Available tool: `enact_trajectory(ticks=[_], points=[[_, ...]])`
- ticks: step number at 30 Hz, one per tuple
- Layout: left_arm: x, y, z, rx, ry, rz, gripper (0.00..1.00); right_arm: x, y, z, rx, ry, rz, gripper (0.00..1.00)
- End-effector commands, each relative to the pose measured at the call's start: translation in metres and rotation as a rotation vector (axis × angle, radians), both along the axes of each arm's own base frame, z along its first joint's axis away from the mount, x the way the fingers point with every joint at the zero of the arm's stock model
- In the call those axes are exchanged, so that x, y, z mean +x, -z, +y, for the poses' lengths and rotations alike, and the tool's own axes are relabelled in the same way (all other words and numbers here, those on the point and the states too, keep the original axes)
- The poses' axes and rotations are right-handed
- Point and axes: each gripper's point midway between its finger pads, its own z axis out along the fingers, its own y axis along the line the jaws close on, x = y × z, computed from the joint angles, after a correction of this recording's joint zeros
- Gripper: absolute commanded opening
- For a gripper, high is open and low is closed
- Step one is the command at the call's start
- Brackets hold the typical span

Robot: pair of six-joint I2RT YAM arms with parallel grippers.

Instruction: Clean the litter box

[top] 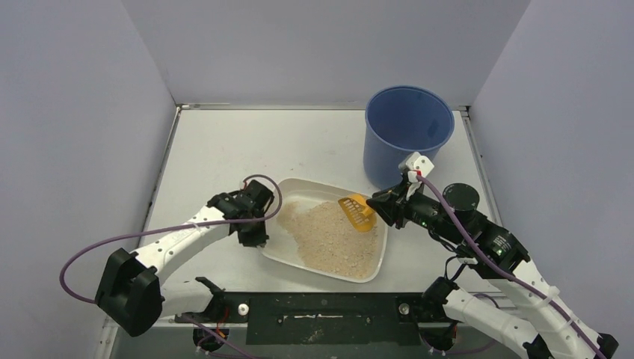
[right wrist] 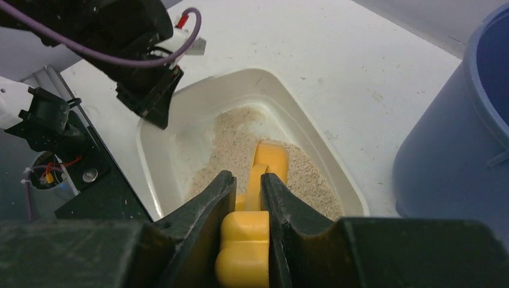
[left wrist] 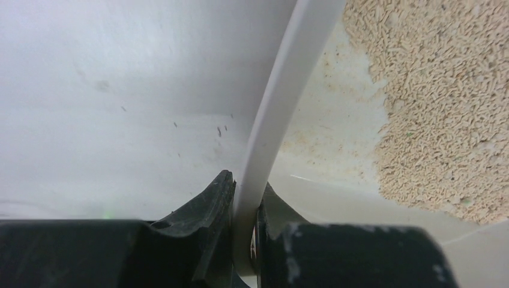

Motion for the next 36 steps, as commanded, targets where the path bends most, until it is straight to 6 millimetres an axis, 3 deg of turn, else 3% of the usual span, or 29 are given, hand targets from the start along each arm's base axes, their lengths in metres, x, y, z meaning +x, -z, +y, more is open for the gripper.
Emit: enact_trajectory(ticks=[1, 6, 13, 17, 25, 26, 27, 28, 30, 33, 36], points=[[0.091, -0.047, 0.025, 0.087, -0.041, -0.254, 0.00, 0.000, -0.017, -0.003, -0.005, 0.006, -0.022, 0.00], [0.143, -0.059, 0.057, 0.154, -0.055, -0.297, 0.00, 0.001, -0.013, 0.000, -0.006, 0.002, -0.013, 0.00], [0.193, -0.036, 0.076, 0.237, -0.057, -0.236, 0.00, 0.006, -0.003, 0.007, -0.013, -0.003, 0.016, 0.00], [0.200, -0.030, 0.084, 0.259, -0.032, -0.214, 0.00, 0.006, -0.004, 0.006, -0.015, 0.001, 0.014, 0.00], [0.186, -0.019, 0.089, 0.264, 0.016, -0.194, 0.00, 0.006, -0.004, 0.005, -0.018, 0.002, 0.013, 0.01], [0.184, -0.016, 0.093, 0.275, -0.006, -0.169, 0.05, 0.006, -0.004, 0.005, -0.018, 0.003, 0.012, 0.02], [0.180, -0.013, 0.095, 0.281, -0.019, -0.136, 0.22, 0.006, -0.005, 0.005, -0.017, 0.003, 0.008, 0.02], [0.179, -0.012, 0.096, 0.287, -0.029, -0.120, 0.32, 0.006, -0.006, 0.005, -0.017, 0.004, 0.006, 0.03], [0.176, -0.016, 0.091, 0.266, -0.045, -0.132, 0.47, 0.007, -0.007, 0.004, -0.017, 0.007, -0.001, 0.05], [0.166, -0.032, 0.075, 0.208, -0.071, -0.204, 0.88, 0.007, -0.008, 0.002, -0.018, 0.015, -0.007, 0.06], [0.148, -0.039, 0.055, 0.116, -0.104, -0.230, 0.96, 0.008, -0.008, 0.001, -0.014, 0.022, -0.015, 0.07]])
